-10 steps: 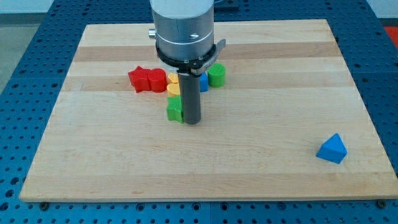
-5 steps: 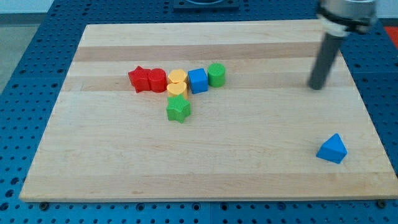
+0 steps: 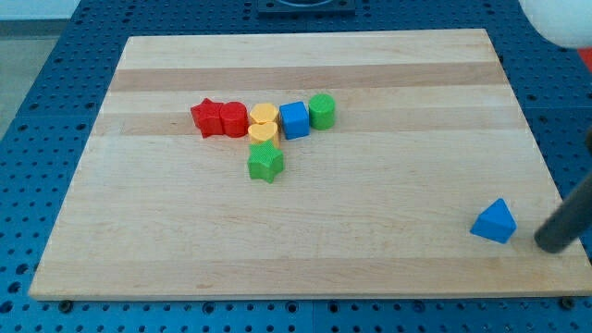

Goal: Slide the blue triangle towards the green star

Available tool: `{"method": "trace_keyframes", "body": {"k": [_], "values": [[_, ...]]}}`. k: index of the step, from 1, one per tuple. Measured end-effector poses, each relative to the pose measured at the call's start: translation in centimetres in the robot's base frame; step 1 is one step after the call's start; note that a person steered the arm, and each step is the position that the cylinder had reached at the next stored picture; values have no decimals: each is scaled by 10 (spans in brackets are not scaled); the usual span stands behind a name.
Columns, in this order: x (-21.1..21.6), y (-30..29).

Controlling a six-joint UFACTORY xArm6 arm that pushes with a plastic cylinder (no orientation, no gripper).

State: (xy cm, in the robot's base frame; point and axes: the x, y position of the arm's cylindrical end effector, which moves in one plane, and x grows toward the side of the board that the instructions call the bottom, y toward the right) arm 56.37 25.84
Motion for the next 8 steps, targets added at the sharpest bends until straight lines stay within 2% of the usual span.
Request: {"method": "trace_keyframes", "body": {"k": [1,2,4,5,6,7,8], "values": [[-19,-15],[-21,-45],[-16,-146],[-30,-147],[-45,-92],[-15,-52],[16,-93]]}}
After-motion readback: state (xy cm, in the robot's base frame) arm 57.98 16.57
